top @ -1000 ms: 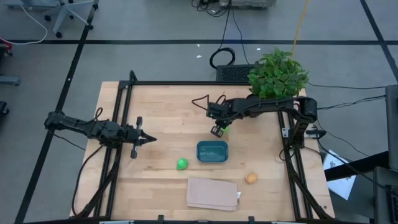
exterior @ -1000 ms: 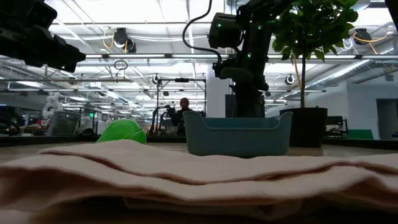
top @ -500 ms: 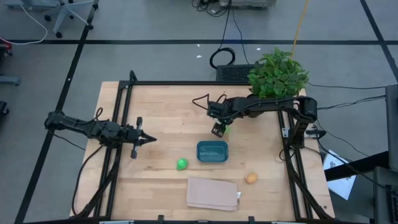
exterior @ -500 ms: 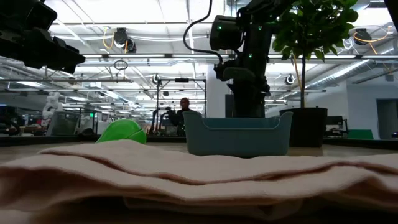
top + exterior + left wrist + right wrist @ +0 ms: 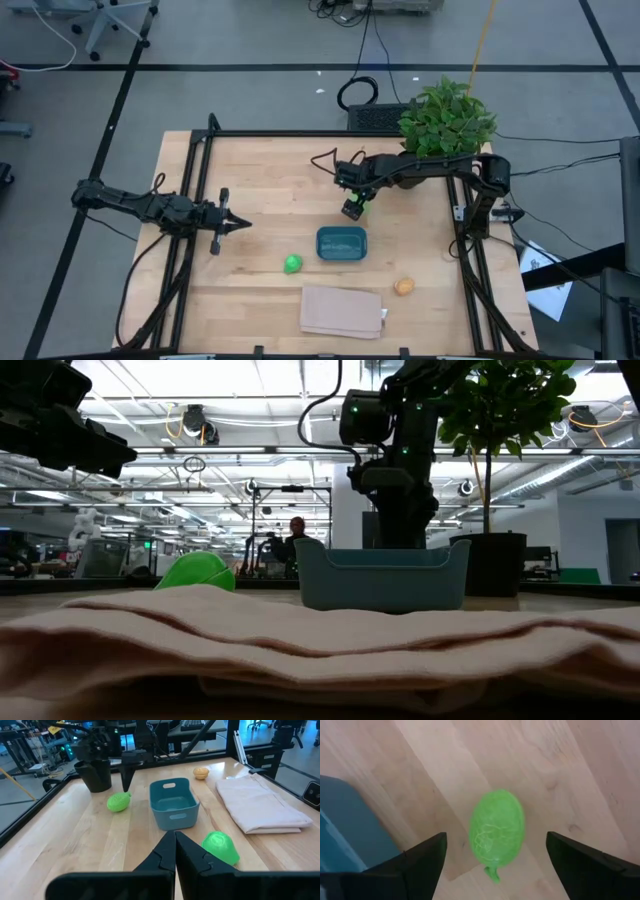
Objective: Pick and placing Produce into tupperware
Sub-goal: Put the green cabbage into the blue bin
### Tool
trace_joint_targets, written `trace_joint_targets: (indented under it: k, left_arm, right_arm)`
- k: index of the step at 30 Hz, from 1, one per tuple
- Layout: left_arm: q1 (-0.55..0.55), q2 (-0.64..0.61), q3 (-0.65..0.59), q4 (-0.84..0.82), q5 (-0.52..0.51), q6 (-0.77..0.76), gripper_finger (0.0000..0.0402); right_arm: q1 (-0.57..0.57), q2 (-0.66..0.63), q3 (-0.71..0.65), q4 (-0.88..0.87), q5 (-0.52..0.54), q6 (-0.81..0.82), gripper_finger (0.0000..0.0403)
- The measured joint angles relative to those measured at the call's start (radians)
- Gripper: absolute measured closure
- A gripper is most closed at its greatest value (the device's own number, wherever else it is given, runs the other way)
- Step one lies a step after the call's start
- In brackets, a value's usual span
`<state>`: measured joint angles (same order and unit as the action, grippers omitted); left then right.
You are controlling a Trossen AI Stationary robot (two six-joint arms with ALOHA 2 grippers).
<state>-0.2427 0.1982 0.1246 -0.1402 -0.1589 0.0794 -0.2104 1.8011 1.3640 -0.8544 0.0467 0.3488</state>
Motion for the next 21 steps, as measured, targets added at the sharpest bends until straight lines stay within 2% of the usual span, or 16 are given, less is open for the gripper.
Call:
trace_joint_targets:
  k: [8,21]
  left_arm:
    - [0.0,0.0,0.0,-0.022,0.0,-0.002,0.0398]
    - [0.0,0.0,0.0,-0.022,0.0,0.001,0.0398]
  right_arm:
    - [0.0,0.0,-0.005,0.011,0.002,0.006,0.0069]
    - [-0.007,0.0,-0.112,0.107,0.004,0.029,0.0069]
